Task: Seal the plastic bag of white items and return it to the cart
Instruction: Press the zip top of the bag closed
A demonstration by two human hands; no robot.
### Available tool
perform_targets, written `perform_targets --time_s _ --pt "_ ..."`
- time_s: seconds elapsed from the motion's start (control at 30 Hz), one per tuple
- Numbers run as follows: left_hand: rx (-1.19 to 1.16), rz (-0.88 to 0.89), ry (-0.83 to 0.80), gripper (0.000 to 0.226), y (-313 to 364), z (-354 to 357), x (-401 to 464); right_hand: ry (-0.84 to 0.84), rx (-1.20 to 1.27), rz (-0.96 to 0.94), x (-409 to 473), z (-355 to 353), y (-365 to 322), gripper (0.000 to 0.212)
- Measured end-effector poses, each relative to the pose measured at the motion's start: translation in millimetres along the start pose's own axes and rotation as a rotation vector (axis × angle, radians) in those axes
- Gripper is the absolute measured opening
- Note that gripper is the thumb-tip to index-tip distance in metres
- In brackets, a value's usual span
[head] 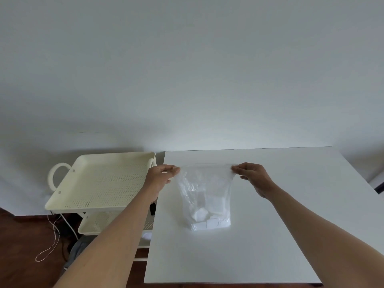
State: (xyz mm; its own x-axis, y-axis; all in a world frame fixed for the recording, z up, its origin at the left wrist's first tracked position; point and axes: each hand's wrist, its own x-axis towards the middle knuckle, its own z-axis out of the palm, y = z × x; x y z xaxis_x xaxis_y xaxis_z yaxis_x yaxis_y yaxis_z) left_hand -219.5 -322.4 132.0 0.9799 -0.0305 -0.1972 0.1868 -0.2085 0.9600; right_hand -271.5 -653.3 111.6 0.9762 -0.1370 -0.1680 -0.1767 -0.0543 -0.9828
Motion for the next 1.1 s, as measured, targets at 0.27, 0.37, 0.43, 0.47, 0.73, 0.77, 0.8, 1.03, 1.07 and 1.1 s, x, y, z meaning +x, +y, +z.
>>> perform_targets --time_s 0.27,0.37,0.43,0.47,0.73,0.77,0.8,1.03,1.07,1.1 --pt "0.081 0.010 0.008 0.007 -1 3 1 -0.106 0.006 0.030 -5 3 -2 0.037" --pt "0.149 -0.001 -0.022 0.012 3 4 3 -0.184 -0.024 0.059 -7 4 -6 0.038" --pt "0.143 -0.011 -0.047 0.018 3 4 4 -0.158 -0.040 0.051 -5 5 -7 0.031" --pt "0.128 -0.014 -0.058 0.020 3 4 4 -0.133 -0.037 0.046 -4 5 -7 0.026" --pt "0.120 0.015 -0.110 0.011 4 5 4 -0.010 -0.061 -0.028 2 8 -5 0.019" --pt "0.143 0.020 -0.099 0.009 4 6 4 -0.007 -0.058 -0.033 1 9 -5 0.020" --pt "0.169 0.025 -0.080 0.009 4 7 4 -0.011 -0.053 -0.037 0 10 -5 0.021" --pt "0.271 0.044 -0.064 0.022 4 9 4 -0.168 -0.056 0.024 -6 15 -11 0.035" --pt "0.255 0.045 -0.069 0.022 5 9 4 -0.148 -0.055 0.025 -5 15 -10 0.030" --pt "0.237 0.050 -0.075 0.023 5 9 3 -0.124 -0.053 0.023 -4 16 -10 0.025"
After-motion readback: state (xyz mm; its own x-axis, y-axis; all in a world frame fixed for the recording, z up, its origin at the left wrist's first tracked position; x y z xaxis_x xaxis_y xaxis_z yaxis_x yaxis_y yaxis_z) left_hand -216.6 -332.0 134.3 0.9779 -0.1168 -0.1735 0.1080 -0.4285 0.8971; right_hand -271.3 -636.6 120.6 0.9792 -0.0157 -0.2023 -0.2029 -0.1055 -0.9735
